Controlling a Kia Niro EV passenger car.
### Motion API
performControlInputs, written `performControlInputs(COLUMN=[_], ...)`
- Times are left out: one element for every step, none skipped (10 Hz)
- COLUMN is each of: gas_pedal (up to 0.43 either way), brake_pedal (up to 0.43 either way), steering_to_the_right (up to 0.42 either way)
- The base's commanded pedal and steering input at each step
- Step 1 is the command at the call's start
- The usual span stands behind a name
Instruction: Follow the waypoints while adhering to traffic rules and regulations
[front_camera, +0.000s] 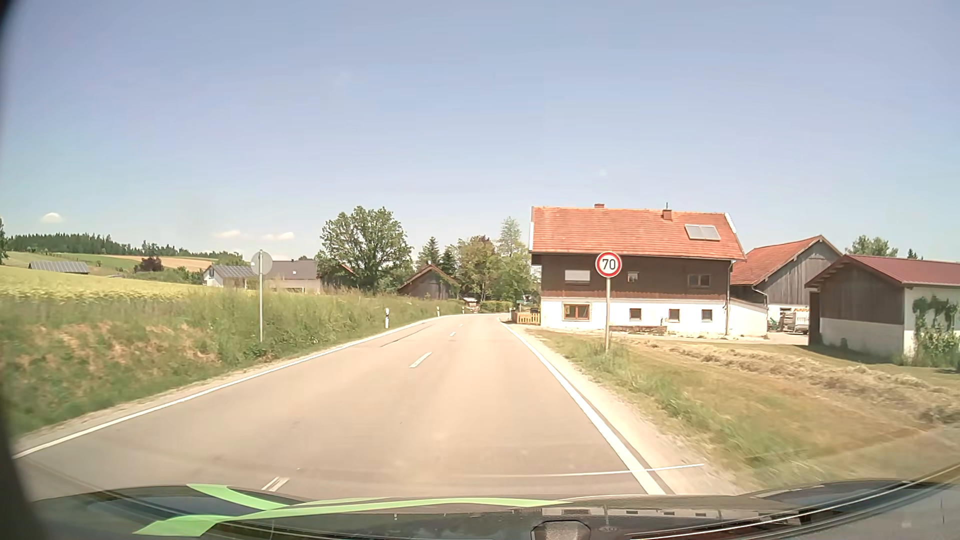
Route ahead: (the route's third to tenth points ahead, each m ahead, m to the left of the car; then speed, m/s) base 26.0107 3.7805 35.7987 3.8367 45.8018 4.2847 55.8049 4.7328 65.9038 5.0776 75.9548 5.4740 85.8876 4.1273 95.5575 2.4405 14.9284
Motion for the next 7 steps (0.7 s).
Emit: performControlInputs(gas_pedal=[0.0,0.0,0.0,0.0,0.0,0.008,0.039], brake_pedal=[0.061,0.012,0.0,0.0,0.0,0.0,0.0], steering_to_the_right=[-0.028,-0.027,-0.026,-0.024,-0.019,-0.017,-0.013])
